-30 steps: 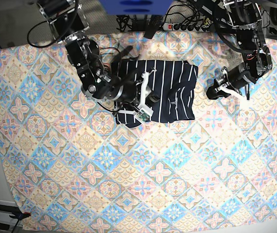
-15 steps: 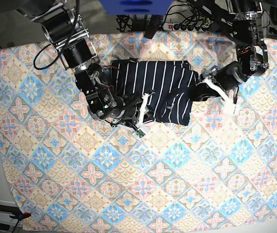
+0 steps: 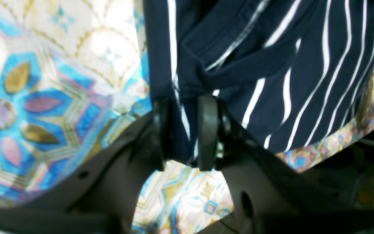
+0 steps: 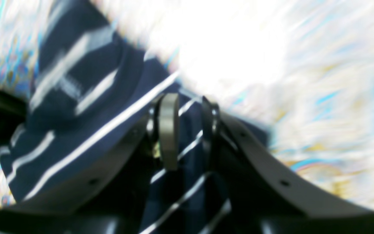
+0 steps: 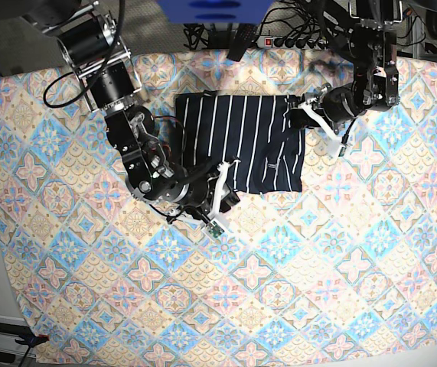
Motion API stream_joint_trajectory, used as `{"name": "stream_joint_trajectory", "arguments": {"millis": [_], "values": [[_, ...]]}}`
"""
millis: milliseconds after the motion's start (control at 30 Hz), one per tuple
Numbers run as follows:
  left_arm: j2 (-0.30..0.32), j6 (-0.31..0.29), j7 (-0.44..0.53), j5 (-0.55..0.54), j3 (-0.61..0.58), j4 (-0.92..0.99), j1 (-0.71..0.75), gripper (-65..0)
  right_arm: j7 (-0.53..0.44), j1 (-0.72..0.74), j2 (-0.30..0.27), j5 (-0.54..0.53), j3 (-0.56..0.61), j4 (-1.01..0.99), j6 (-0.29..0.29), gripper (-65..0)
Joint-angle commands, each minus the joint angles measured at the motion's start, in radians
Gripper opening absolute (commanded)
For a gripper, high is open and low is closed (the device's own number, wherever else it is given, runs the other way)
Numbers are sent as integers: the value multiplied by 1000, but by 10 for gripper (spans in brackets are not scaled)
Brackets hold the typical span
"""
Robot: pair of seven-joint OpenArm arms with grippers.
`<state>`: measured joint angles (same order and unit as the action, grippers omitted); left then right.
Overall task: Fold the T-shirt properly
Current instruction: 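Press and square the folded bundle edges with both grippers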
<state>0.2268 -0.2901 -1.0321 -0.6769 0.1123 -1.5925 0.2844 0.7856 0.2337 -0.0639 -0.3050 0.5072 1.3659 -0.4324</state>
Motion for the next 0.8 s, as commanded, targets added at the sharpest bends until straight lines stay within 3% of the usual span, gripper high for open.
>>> {"name": "stream_joint_trajectory", "arguments": {"millis": [0,167,400,500,633,767], "values": [[23,-7,8,-19,25,-22,8,-502,-19,17,8,-15,-2,22,-6,-527],[26,-11,11,-20,80,-151,55,-502,-32,23,12,-15,-3,-18,-6,-527],[26,-13,3,-54,69,-302,98,-502,-113,54,12,-15,-3,-118,-6,-528],[33,-13,3,-88,19,-303,114,-525,-114,80,12,-13,-3,-174,-6,-529],[33,-13,3,-43,-75,-303,115,-564,-140,117,12,-1,-3,-236,-6,-529],[32,-10,8,53,-170,-297,112,-569,-177,132,14,132,0,-319,-6,-530]]}}
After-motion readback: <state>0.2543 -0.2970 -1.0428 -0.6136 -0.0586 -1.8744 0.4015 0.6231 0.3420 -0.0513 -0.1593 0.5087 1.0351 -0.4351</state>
